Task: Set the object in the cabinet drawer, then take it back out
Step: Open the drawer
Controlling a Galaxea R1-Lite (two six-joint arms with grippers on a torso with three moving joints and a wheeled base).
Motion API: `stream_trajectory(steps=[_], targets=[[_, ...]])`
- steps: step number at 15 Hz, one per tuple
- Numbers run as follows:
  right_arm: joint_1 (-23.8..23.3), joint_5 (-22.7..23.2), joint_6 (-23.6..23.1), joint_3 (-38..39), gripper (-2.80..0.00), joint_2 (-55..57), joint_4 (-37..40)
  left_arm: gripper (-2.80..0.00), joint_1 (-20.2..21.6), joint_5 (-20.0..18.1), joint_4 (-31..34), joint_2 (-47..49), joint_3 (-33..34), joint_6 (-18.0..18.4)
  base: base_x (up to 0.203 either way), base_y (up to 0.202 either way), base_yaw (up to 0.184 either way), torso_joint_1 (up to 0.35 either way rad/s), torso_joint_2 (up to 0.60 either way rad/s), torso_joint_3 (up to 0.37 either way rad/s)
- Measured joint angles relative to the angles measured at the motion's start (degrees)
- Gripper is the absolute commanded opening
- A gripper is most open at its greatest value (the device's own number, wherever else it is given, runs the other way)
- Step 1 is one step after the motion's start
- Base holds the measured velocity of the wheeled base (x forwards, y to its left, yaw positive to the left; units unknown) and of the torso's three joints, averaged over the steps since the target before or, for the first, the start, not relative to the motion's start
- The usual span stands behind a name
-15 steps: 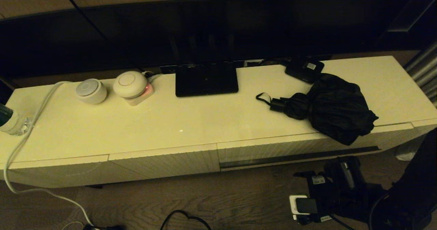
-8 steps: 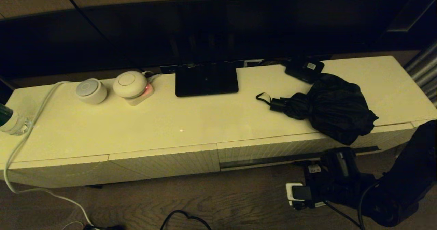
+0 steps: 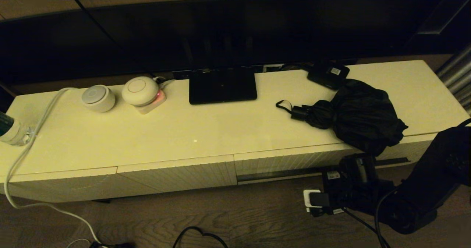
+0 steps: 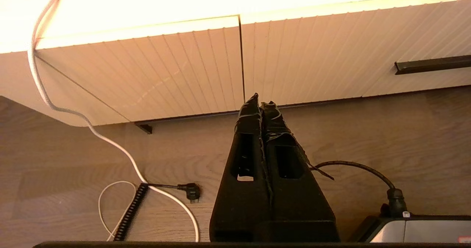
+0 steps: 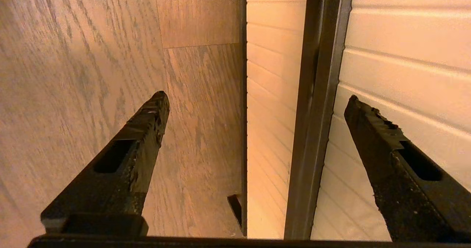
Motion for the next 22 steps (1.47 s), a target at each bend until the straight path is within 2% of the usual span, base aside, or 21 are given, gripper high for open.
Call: stream_trajectory(steps=[10,19,22], targets=[[-0.4,-0.1,0.0,-3.5,0.00,3.2,0.7,-2.80,0.0,0.0,0.0,0.0,0.0,0.0,0.000,0.000,0.000,0.000,0.00,0.000],[-0.4,-0.3,0.0,-2.8,0.00,4.2,0.8,-2.80,0.0,0.0,0.0,0.0,0.0,0.0,0.000,0.000,0.000,0.000,0.00,0.000],[0.0,-0.3,0.1,-0.5,0.00,3.8,0.4,-2.80,0.0,0.0,0.0,0.0,0.0,0.0,0.000,0.000,0.000,0.000,0.00,0.000]])
